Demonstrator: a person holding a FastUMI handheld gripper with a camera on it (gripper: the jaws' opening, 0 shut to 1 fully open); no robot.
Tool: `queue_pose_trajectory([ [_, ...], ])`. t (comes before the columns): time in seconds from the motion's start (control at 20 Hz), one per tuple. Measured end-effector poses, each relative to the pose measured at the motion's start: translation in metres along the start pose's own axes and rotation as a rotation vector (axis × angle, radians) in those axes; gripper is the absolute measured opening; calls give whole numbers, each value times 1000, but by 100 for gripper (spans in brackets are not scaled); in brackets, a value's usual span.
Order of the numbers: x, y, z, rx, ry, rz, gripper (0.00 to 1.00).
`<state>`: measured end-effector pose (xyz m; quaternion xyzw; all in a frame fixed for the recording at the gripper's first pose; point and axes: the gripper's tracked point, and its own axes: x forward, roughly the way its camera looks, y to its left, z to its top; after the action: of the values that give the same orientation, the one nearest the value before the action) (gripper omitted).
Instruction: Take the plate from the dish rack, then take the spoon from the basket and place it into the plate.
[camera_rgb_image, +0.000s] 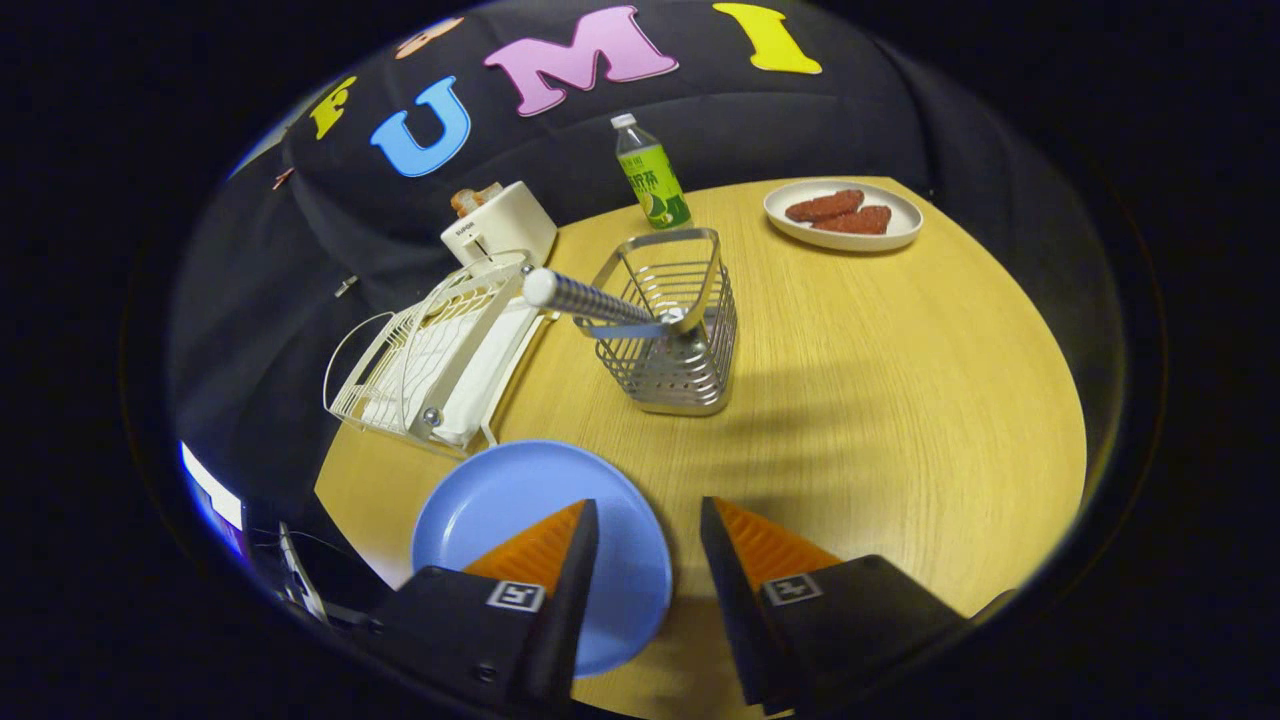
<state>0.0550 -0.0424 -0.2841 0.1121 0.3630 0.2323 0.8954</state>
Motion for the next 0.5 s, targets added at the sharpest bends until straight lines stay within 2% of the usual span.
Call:
queue_pose_trajectory([
  [0.15,-15,5,34,-147,-147,11,98],
  [0.25,-21,11,54,-210,-231,20,98],
  [0.5,-13,23,89,-249,-345,50,98],
])
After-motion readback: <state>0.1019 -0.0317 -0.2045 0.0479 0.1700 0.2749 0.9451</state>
